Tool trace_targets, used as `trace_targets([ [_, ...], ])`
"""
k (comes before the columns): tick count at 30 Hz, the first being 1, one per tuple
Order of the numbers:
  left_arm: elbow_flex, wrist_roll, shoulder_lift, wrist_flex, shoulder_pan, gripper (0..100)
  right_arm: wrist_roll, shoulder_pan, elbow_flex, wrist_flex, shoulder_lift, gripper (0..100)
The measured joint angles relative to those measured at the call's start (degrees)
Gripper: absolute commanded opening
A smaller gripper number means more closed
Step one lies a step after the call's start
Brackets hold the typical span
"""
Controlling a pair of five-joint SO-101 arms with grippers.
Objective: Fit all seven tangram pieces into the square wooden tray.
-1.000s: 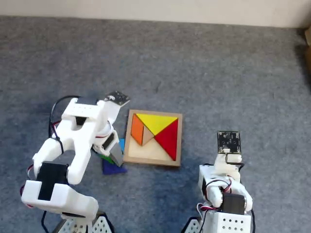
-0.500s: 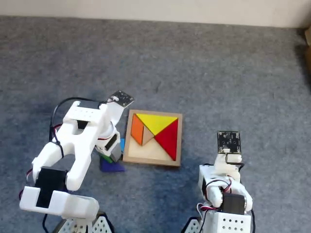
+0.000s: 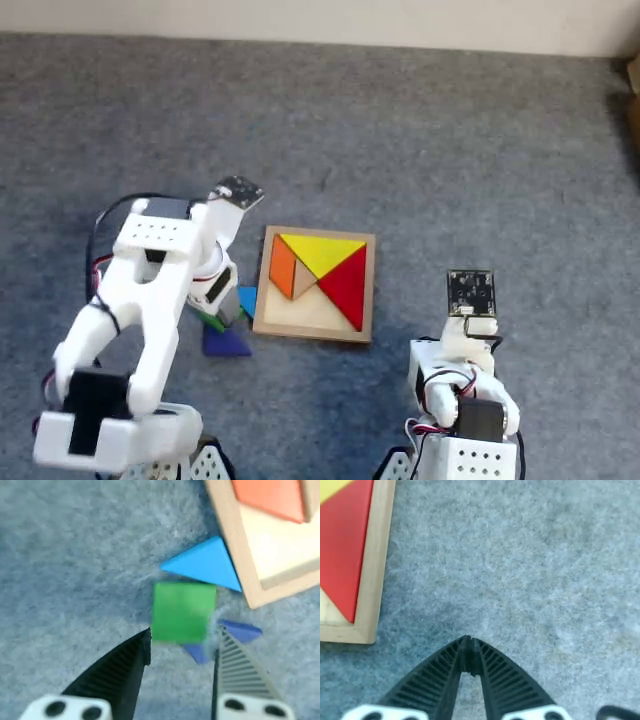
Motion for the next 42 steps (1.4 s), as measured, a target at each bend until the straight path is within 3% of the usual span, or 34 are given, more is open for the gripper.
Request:
trace_targets([
  [11,-0.79,1.67,-4.66,3.34,8.53,21,0.0,0.0,0.0,0.0,0.0,0.5],
  [16,-0.79,1.05,-4.66,3.34,8.35,29,0.0,0.0,0.0,0.0,0.0,0.5],
  [26,-0.79,-4.57,-2.02,1.76,0.18,29,0.0,0.0,0.0,0.0,0.0,0.5],
  [39,-7.91,-5.45,15.82,-2.11,-0.18,29,0.0,0.0,0.0,0.0,0.0,0.5],
  [42,-8.97,-5.45,17.85,-2.55,-0.18,25,0.0,0.0,0.0,0.0,0.0,0.5],
])
